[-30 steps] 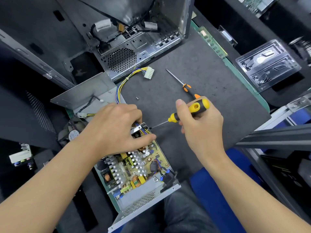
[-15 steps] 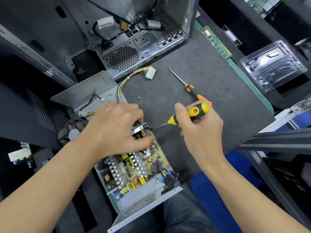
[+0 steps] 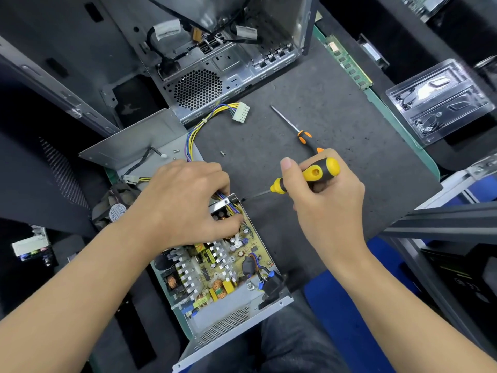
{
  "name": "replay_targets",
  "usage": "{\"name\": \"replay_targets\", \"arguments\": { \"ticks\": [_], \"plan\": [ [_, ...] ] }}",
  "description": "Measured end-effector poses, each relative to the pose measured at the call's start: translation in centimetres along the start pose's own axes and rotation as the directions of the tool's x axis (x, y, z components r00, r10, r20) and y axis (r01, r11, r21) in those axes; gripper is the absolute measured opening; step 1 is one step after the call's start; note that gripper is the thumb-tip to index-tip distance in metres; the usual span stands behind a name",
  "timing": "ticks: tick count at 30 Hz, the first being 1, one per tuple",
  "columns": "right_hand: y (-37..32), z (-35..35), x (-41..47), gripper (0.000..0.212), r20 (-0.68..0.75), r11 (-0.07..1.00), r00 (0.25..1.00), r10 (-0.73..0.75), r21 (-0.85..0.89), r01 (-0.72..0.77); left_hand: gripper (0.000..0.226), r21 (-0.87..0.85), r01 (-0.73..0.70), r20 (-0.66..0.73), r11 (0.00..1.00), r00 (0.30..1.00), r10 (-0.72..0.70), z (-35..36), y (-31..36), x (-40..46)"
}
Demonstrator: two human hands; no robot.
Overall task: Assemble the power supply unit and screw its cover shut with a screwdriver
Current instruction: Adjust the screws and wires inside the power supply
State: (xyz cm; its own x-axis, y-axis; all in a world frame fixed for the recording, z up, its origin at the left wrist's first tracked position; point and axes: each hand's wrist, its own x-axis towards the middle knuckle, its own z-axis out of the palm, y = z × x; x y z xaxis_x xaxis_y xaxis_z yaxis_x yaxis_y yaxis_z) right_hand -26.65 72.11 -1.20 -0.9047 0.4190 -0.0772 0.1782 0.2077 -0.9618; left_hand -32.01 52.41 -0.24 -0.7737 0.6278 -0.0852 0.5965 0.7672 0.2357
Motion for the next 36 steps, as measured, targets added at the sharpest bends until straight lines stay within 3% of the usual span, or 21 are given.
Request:
{"name": "replay_targets", "arguments": {
  "ticks": [10,14,17,21,24,27,31,36],
  "plan": [
    [0.8,-1.1,0.5,0.035,-0.035,0.995,0.996,0.078,0.057,-0.076,0.044,-0.020,0.009,0.016,1.000,1.000,-0.008,0.0,0.0,0.1],
    [0.6,-2.0,1.0,0.034,-0.084,0.961,0.973,0.216,0.197,-0.196,0.050,-0.081,0.029,0.060,0.996,0.998,-0.025,-0.2,-0.2,0.0],
    [-0.1,-2.7,1.4,0.031,-0.064,0.878,0.936,0.345,0.376,-0.297,0.071,-0.229,0.090,0.129,0.969,0.990,-0.061,-0.8,0.0,-0.1],
    [-1.3,-3.1,1.7,0.033,-0.002,0.799,0.912,0.409,0.484,-0.357,0.076,-0.473,0.092,0.043,0.876,0.996,-0.082,-1.3,0.9,0.2],
    [-2.4,-3.2,1.8,0.032,0.026,0.758,0.902,0.431,0.531,-0.378,0.057,-0.608,0.061,-0.072,0.791,0.989,-0.132,-1.2,1.6,0.3],
    [-3.4,-3.2,1.8,0.033,0.063,0.742,0.907,0.417,0.552,-0.380,0.041,-0.778,0.060,-0.101,0.626,0.970,-0.219,-1.1,2.1,0.0],
    [-4.1,-3.0,1.5,0.032,0.091,0.726,0.904,0.417,0.566,-0.392,0.032,-0.864,0.027,-0.135,0.503,0.950,-0.283,-1.1,2.4,-0.3],
    [-4.4,-3.0,1.4,0.031,0.111,0.722,0.904,0.412,0.566,-0.398,0.018,-0.892,-0.046,-0.215,0.451,0.919,-0.332,-1.3,2.9,-0.6]
  ]
}}
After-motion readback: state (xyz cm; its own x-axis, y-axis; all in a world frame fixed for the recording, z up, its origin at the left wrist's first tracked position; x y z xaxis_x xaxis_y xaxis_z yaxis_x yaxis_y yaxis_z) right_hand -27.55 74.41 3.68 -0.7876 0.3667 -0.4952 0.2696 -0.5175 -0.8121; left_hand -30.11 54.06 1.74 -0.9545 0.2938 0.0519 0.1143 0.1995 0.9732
